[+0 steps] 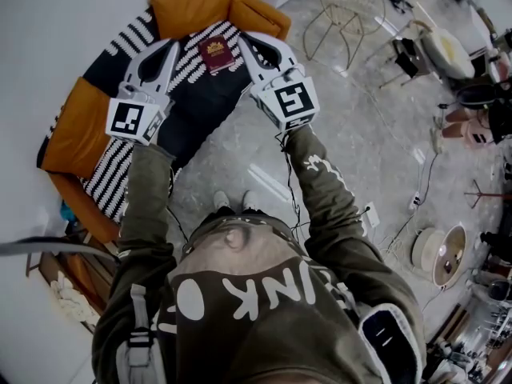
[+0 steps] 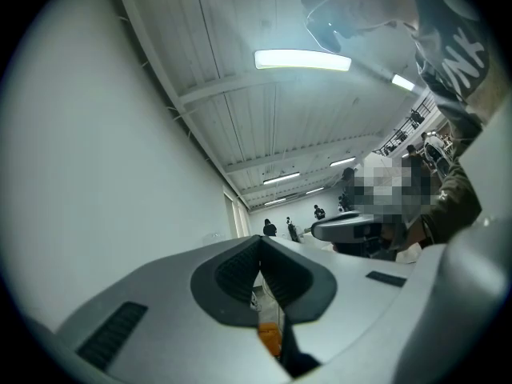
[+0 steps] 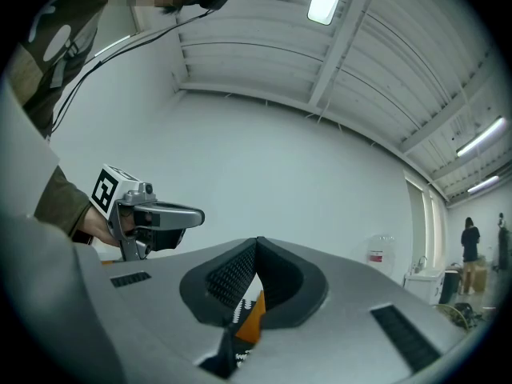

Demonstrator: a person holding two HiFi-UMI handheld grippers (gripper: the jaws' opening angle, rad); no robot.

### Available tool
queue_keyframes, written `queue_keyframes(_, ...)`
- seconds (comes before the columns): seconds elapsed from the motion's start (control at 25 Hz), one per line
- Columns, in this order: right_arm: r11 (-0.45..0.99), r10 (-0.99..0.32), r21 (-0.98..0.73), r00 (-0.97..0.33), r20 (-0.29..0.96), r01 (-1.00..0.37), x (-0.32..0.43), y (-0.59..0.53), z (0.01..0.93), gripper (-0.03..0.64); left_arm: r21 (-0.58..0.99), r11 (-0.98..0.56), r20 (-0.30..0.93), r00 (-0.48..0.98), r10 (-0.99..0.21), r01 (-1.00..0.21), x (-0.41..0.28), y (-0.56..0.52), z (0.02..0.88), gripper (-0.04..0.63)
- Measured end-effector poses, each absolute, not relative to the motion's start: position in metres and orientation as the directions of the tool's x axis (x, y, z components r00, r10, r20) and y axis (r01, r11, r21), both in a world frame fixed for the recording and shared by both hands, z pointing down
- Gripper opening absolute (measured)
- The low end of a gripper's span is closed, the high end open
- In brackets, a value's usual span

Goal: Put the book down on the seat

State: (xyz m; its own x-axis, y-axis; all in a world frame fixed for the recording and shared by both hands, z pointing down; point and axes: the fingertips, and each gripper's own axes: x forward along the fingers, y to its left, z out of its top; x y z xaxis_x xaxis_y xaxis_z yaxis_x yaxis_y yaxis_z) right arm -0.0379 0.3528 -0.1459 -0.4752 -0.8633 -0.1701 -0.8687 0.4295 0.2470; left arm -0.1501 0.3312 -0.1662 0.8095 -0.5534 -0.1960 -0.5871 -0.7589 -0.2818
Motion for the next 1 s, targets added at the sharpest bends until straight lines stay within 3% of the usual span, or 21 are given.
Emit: queue_keyframes(1.0, 0.441, -0.856, 0.250, -0.488, -0.170, -0.862, -0.042, 0.333, -0.149, 0.009, -0.280, -0.753, -0.196, 0.804, -0.562, -0.595, -0.155, 0.311, -0.165, 0.005)
